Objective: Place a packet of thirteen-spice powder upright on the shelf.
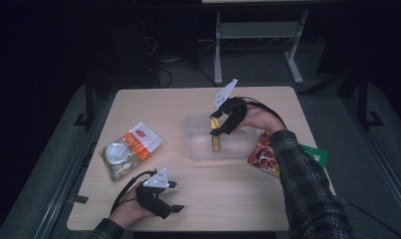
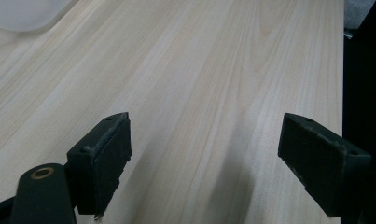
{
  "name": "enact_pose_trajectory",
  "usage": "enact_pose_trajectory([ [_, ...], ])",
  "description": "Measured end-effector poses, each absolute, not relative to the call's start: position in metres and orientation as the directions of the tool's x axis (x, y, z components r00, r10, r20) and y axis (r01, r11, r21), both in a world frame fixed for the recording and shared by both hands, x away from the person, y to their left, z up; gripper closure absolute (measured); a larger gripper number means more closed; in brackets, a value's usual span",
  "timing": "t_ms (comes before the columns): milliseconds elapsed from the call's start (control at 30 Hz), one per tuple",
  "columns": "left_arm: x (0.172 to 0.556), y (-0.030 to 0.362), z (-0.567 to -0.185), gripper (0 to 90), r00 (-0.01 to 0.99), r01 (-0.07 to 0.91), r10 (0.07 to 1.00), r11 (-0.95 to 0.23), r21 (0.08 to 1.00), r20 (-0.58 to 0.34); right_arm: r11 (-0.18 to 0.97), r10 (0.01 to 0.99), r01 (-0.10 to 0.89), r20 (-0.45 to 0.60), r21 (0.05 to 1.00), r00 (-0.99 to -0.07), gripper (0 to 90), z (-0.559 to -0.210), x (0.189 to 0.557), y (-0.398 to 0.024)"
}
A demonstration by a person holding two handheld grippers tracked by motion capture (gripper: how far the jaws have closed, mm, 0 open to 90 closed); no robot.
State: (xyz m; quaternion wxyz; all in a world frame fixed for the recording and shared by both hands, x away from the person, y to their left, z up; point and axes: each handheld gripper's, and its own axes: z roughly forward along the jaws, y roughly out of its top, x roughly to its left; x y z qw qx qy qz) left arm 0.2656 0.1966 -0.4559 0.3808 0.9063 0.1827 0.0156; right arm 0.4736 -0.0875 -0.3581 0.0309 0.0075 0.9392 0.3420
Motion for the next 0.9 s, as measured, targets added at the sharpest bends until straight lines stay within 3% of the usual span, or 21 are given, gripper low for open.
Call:
enact_pose_trajectory([
  [233, 0.268, 0.199, -0.454, 15.1, 0.919, 0.346, 0.377, -0.622, 0.702, -0.118, 0.787, 0.060, 0.023, -0.039, 0.617, -0.997, 26.8, -0.362, 0.473, -0.087],
  [400, 0.270, 0.202, -0.452, 13.8, 0.907, 0.363, 0.401, -0.592, 0.719, -0.128, 0.762, 0.116, 0.049, -0.061, 0.645, -0.991, 15.7, -0.352, 0.470, -0.094],
  [667, 0.270, 0.206, -0.452, 13.6, 0.901, 0.377, 0.415, -0.603, 0.703, -0.128, 0.712, 0.186, 0.089, -0.065, 0.696, -0.980, 14.9, -0.342, 0.449, -0.115],
  [900, 0.269, 0.207, -0.452, 13.8, 0.896, 0.380, 0.428, -0.602, 0.703, -0.118, 0.673, 0.304, 0.174, -0.053, 0.719, -0.951, 14.2, -0.343, 0.421, -0.134],
])
